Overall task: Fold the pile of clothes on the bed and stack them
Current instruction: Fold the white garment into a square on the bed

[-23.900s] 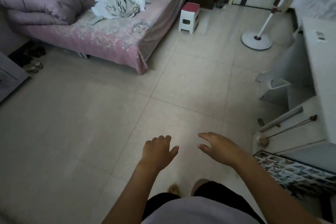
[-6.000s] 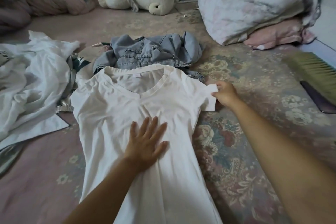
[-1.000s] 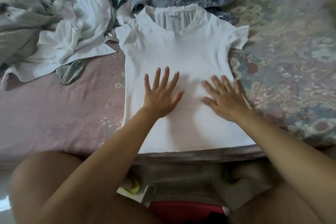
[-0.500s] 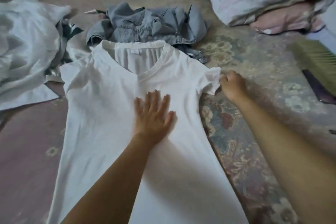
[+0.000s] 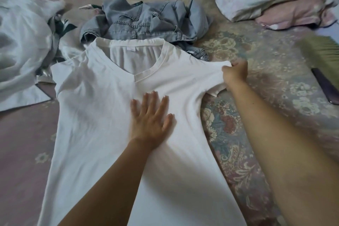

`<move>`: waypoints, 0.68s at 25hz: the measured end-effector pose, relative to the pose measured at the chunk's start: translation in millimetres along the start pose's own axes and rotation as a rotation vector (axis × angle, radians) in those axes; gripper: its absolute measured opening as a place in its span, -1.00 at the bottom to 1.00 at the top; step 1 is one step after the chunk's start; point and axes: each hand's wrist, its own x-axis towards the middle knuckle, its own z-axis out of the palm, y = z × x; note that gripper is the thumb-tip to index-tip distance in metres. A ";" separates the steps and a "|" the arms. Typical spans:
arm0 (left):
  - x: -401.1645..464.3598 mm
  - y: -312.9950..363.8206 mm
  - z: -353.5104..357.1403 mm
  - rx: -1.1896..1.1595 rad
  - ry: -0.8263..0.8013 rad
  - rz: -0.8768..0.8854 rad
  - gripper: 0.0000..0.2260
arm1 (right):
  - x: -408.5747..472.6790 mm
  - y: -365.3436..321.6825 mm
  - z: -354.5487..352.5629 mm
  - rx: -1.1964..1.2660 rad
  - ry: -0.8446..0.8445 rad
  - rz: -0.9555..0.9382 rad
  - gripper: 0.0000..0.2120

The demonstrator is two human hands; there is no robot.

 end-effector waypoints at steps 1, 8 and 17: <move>0.0 -0.5 0.9 0.008 -0.007 0.002 -0.36 | 2.7 -0.7 -0.9 0.091 -0.055 0.017 -0.67; 0.7 0.5 -0.5 -0.006 0.004 0.018 -0.37 | 10.2 -2.2 -14.1 -0.447 -0.130 -0.232 -0.58; 28.6 37.3 -22.5 0.012 -0.038 0.164 -0.32 | -19.6 7.9 -18.3 -0.333 -0.408 -0.087 -0.80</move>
